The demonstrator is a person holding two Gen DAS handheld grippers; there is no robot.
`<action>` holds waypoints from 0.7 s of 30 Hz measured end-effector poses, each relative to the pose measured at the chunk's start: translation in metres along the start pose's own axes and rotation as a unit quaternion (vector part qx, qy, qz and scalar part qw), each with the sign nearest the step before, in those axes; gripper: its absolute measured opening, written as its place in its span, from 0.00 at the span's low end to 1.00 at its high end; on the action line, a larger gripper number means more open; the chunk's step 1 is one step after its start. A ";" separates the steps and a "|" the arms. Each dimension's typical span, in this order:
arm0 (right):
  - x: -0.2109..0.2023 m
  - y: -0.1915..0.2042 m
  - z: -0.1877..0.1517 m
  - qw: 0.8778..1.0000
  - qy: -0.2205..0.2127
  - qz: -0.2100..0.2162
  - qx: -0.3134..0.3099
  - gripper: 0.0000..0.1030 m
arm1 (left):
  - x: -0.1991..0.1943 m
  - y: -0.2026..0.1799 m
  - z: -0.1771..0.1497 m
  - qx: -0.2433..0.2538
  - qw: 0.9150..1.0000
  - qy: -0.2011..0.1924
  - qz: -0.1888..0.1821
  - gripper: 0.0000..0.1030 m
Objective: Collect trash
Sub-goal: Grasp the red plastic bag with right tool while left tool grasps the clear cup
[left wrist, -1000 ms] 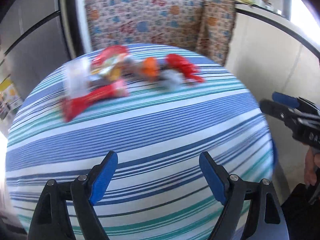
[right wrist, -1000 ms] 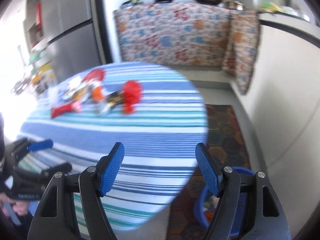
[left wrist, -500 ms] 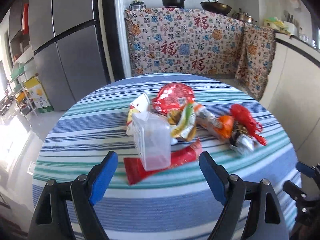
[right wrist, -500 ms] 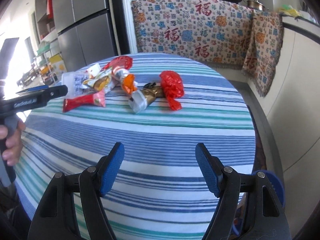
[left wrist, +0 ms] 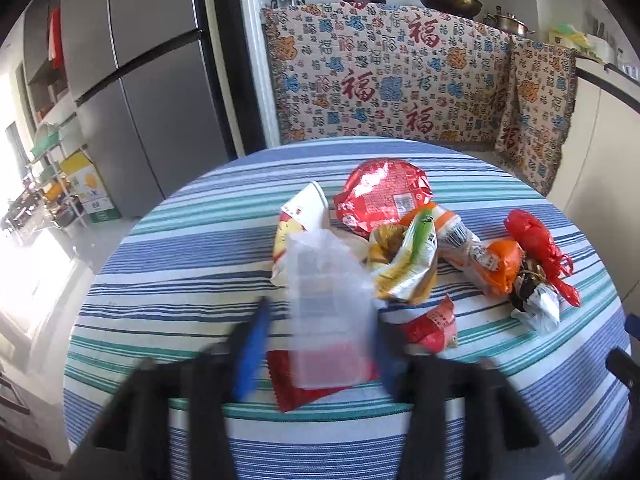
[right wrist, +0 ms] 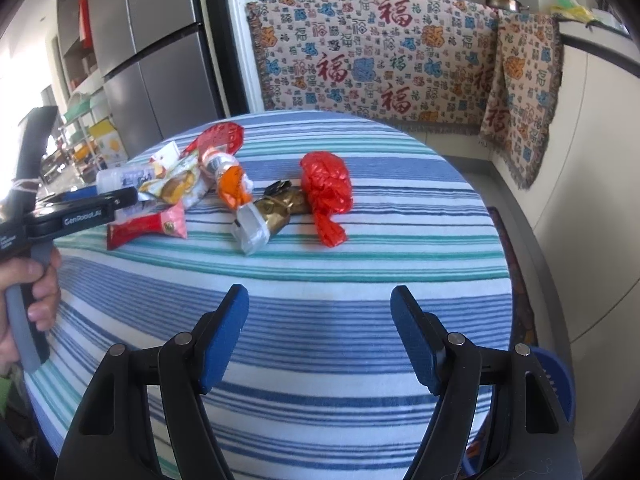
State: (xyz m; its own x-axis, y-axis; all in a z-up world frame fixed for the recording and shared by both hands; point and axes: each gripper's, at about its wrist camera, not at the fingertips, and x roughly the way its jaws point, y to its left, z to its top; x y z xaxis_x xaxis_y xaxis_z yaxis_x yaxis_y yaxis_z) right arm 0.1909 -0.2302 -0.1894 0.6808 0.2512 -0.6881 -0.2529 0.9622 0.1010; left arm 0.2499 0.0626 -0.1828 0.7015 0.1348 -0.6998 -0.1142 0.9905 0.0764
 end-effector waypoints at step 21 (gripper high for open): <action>0.108 -0.034 0.086 0.992 0.111 0.045 0.022 0.57 | -0.094 0.009 -0.040 -0.002 0.993 -0.042 -0.110 0.33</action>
State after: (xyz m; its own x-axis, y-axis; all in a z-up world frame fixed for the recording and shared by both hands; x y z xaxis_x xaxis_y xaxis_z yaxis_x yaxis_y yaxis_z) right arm 0.3319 -0.2268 -0.2055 0.4866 0.3125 -0.8158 -0.2724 0.9416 0.1982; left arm 0.1551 0.0574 -0.1451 0.7655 -0.0829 -0.6380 0.0453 0.9962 -0.0750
